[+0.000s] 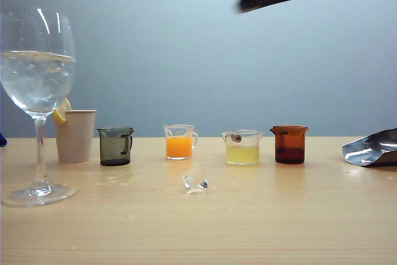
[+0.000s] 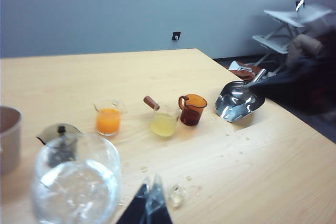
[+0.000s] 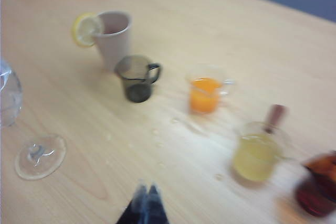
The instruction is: Pick up the first measuring cup from the left, pour the coconut rum inside into the goblet, and finally put the measuring cup back in its original place.
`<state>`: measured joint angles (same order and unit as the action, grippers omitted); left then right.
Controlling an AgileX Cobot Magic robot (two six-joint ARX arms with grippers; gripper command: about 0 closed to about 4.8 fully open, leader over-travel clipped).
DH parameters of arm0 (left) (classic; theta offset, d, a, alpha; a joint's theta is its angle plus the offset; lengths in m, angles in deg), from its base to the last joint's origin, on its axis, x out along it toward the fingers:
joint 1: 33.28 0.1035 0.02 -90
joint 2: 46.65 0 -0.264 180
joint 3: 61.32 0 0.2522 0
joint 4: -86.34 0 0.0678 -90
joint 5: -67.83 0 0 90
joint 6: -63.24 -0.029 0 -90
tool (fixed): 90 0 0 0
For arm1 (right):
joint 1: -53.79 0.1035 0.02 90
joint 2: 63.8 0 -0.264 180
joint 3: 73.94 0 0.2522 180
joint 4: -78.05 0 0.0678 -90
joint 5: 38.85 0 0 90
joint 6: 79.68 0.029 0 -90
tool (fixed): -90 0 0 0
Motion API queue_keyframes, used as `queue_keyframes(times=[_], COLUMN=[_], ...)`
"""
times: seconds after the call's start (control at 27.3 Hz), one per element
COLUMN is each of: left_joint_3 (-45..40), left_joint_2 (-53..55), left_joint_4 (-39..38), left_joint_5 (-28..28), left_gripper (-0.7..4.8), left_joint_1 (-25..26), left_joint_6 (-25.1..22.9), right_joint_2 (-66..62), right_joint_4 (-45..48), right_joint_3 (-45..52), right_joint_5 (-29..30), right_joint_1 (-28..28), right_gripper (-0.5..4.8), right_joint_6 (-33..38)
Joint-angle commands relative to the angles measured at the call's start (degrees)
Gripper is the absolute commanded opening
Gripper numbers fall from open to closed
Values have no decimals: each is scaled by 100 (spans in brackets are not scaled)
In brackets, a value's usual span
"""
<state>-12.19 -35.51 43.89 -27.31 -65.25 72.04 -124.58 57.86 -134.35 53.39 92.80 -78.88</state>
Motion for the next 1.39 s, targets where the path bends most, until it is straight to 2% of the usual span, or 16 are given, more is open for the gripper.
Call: queue_keyframes(times=[0.04,0.22,0.4,0.48,0.62,0.7,0.88,0.95,1.06,1.25,1.39], left_joint_3=[-527,-1290,-1801,-1974,-2347,-2524,-2970,-3198,-3456,-3486,-3486], left_joint_2=[-212,-398,-509,-544,-730,-809,-1054,-1104,-1104,-1104,-1104], left_joint_4=[490,890,994,1139,1504,1589,1766,1849,1982,2000,1963], left_joint_5=[-125,-304,9,13,-96,70,153,199,140,190,181], left_gripper=[-6,-6,-6,-6,-6,-6,-6,-6,-6,-6,-6], left_joint_1=[-2,-4,-9,-11,-70,-153,-221,-223,-225,-221,-221], left_joint_6=[367,671,664,616,629,619,603,345,343,77,96], right_joint_2=[999,2511,3742,4229,4992,5359,5895,6065,6067,6067,6067], right_joint_4=[181,173,-22,-151,-219,-232,-404,-584,-737,-737,-658], right_joint_3=[601,1576,2518,2800,3268,3477,3722,3797,3836,3943,4094], right_joint_5=[46,48,55,216,101,85,-306,-319,-361,-356,-339], right_joint_1=[-146,-284,-284,-264,-234,-240,-225,-229,-223,-223,-219], right_gripper=[-6,-6,-5,3,-1,-1,-1,-1,-1,-1,-1], right_joint_6=[48,50,81,140,223,225,240,264,264,264,448])
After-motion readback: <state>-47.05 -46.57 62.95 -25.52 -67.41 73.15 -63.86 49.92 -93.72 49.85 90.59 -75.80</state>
